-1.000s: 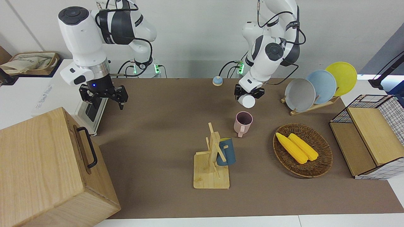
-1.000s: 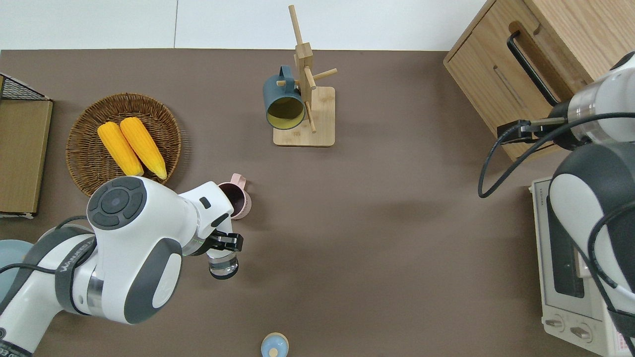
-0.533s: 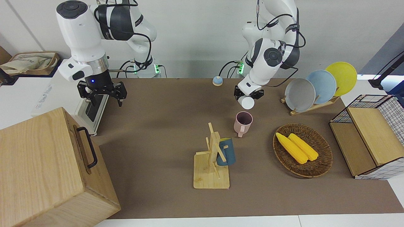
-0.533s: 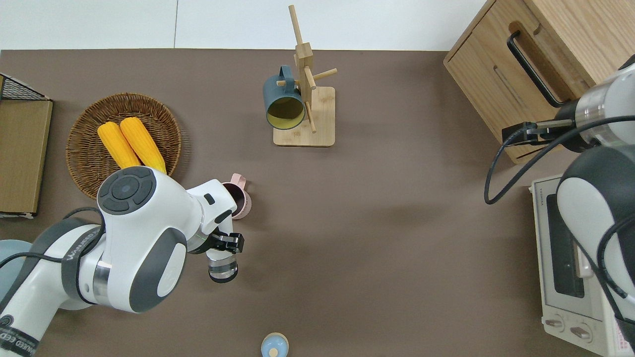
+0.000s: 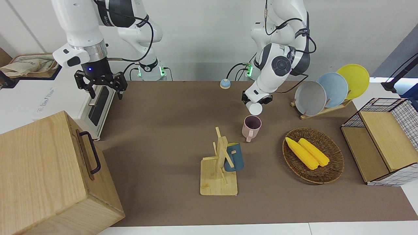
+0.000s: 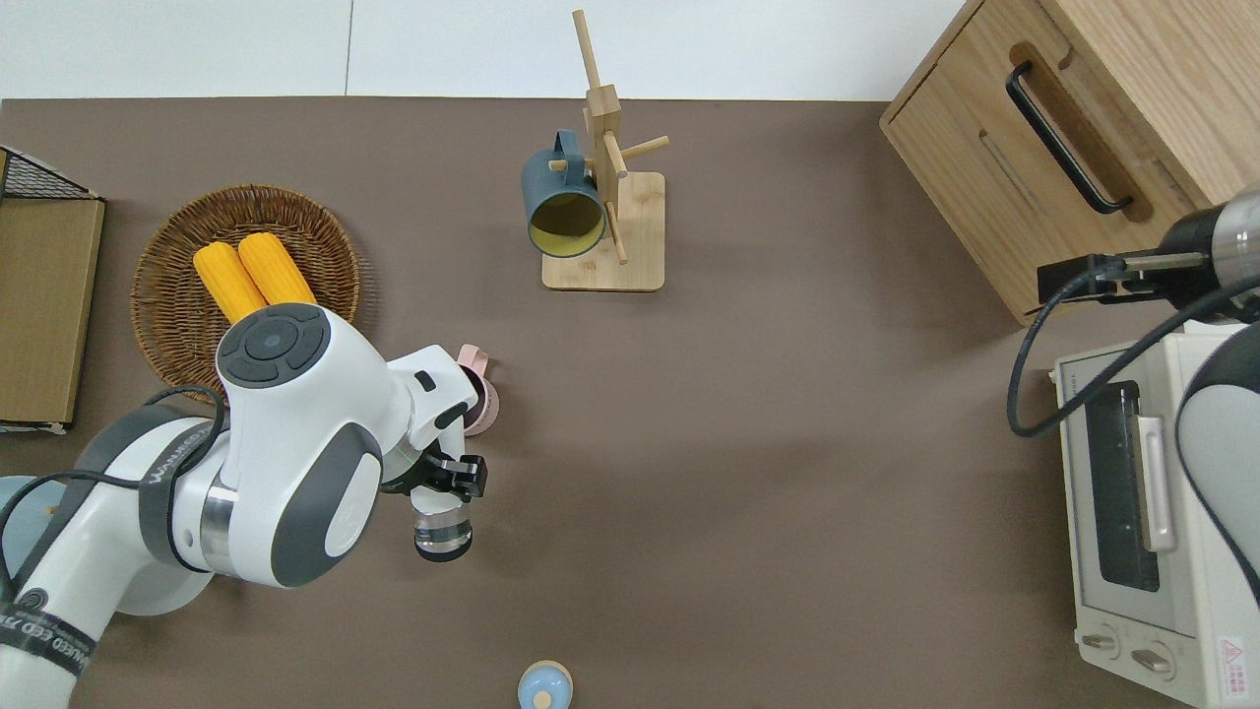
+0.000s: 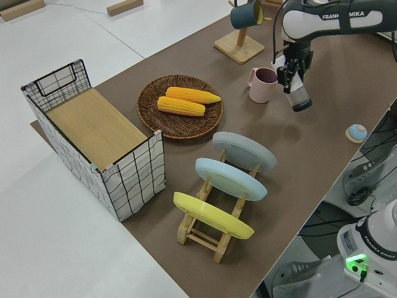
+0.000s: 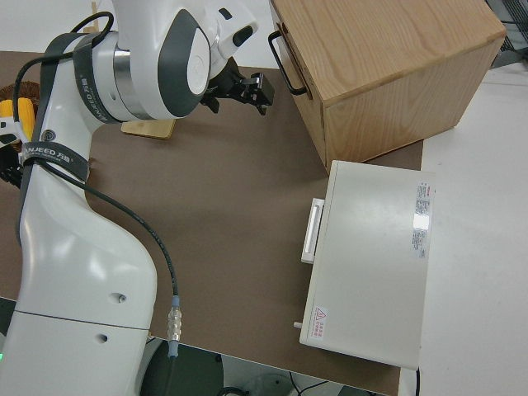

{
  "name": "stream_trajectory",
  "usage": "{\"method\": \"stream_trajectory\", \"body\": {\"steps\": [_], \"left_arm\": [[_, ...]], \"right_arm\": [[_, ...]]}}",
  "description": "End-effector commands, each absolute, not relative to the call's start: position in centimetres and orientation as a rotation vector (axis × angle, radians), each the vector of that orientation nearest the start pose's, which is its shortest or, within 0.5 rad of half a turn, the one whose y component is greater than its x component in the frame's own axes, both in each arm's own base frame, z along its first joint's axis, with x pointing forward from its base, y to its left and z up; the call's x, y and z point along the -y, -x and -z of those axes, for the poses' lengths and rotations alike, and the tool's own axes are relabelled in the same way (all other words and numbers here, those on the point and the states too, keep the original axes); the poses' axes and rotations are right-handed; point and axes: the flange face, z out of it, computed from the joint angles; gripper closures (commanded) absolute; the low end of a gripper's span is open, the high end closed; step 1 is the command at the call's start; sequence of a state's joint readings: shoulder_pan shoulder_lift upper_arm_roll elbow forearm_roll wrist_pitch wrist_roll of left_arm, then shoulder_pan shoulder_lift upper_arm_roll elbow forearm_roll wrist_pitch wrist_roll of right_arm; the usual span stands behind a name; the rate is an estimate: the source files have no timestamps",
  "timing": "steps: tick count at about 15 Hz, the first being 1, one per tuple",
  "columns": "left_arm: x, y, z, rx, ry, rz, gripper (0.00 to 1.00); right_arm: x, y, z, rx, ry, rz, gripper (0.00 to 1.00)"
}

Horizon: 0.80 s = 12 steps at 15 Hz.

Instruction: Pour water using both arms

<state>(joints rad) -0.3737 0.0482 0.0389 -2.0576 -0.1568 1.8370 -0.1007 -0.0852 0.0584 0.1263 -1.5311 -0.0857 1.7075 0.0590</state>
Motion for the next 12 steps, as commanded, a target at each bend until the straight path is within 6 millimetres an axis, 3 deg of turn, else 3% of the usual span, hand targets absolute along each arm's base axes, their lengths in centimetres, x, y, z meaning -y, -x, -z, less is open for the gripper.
{"method": "stream_trajectory", "body": {"steps": [1,12], "left_arm": [[18.4,-50.2,-40.6,-0.258,3.188,-0.498,1.0],[18.3,-51.8,-39.7,-0.254,3.134,-0.659,1.0]], "right_arm": [[-0.1,-57.5,-63.8,0.001,3.175,0.198,0.017],[0.0,-55.4,-66.9,-0.007,3.176,0.169,0.017]]}}
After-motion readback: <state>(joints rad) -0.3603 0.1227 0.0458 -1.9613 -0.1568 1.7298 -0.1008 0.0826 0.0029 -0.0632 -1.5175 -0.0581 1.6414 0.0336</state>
